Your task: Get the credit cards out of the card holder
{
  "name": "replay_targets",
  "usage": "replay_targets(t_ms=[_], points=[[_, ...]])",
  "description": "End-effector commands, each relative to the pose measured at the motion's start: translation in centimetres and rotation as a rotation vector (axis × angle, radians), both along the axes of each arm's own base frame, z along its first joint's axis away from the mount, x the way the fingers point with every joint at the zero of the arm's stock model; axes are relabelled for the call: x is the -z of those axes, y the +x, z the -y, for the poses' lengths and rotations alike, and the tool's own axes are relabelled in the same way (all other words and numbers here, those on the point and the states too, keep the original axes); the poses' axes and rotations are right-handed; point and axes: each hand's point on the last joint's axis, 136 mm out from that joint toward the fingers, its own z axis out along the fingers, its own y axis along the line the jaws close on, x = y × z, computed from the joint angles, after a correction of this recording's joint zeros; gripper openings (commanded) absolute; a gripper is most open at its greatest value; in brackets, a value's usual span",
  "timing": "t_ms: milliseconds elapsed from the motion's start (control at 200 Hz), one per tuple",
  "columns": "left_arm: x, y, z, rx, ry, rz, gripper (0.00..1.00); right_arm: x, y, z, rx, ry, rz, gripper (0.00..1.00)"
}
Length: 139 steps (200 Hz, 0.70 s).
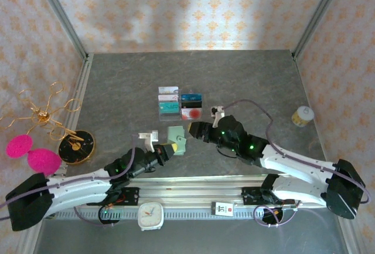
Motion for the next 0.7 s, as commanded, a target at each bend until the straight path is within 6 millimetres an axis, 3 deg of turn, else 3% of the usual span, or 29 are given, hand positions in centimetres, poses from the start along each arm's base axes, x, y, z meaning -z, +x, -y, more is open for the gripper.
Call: replay_targets(t_ms=[0,185,315,491,691], points=[[-3.3,2.2,0.2,-0.109,-0.017,0.107,0.00,0.9,0.5,-0.1,0.080,-0.059,-0.013,0.58],[-4.4,2.4,1.9,-0.091,-0.016,0.140,0.00,1.3,0.2,-1.7,0.090,-0.090,-0.004,0.59],[-4.5,2.2,2.6,-0.073,-0.007,0.145,0.00,2.4,0.2,-3.1,0.065,-0.123,-0.016,0.59],[-5.2,2.0,2.6,-0.069,-0.024,0.167,0.00,4.6,0.3,-3.4,0.063,-0.191,-0.044,0.54],[-6.0,2.0,2.4,-0.075,-0.033,0.188,0.00,7.1,0.9,-2.0,0.117,-0.307,-0.060,0.26]])
